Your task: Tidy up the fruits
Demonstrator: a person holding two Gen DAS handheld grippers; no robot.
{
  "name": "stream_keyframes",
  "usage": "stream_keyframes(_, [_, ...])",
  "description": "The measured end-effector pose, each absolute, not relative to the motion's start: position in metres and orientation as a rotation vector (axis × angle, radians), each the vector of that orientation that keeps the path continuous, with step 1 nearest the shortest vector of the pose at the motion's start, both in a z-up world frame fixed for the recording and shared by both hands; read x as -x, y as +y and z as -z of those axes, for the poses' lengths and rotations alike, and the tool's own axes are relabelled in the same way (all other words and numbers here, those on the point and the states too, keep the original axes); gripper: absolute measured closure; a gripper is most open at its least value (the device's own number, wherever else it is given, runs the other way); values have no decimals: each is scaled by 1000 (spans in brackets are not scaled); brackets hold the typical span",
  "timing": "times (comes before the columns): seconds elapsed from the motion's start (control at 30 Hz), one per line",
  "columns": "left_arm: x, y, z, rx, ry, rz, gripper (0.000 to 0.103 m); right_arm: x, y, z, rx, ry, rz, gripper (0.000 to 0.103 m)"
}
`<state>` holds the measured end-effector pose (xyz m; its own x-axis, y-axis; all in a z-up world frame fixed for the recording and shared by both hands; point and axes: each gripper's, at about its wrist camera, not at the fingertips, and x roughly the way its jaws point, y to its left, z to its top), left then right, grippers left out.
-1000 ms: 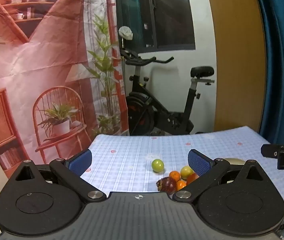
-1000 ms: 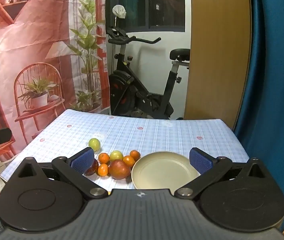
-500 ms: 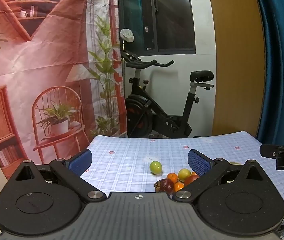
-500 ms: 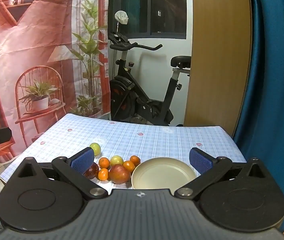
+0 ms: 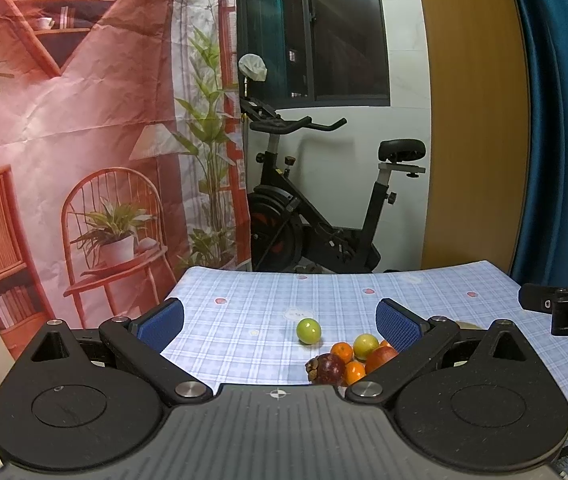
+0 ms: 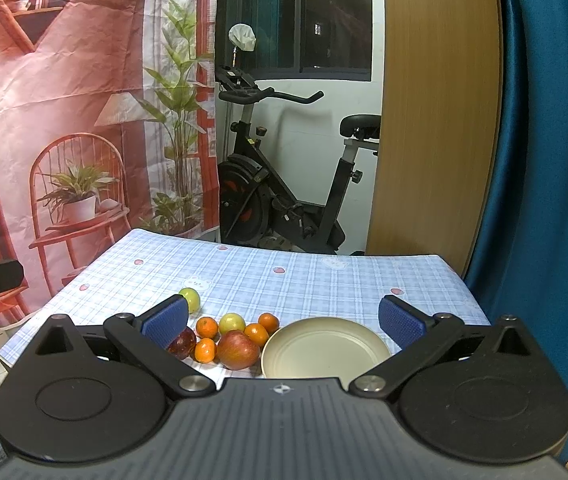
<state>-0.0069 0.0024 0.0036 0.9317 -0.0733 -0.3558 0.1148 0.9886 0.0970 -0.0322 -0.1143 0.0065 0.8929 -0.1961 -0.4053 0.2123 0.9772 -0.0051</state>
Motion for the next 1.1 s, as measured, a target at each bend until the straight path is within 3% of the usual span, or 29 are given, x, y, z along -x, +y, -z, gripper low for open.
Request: stream_keyframes(1.1, [6, 3, 1, -106, 371, 101, 0, 33, -114, -7, -40, 411, 214, 0])
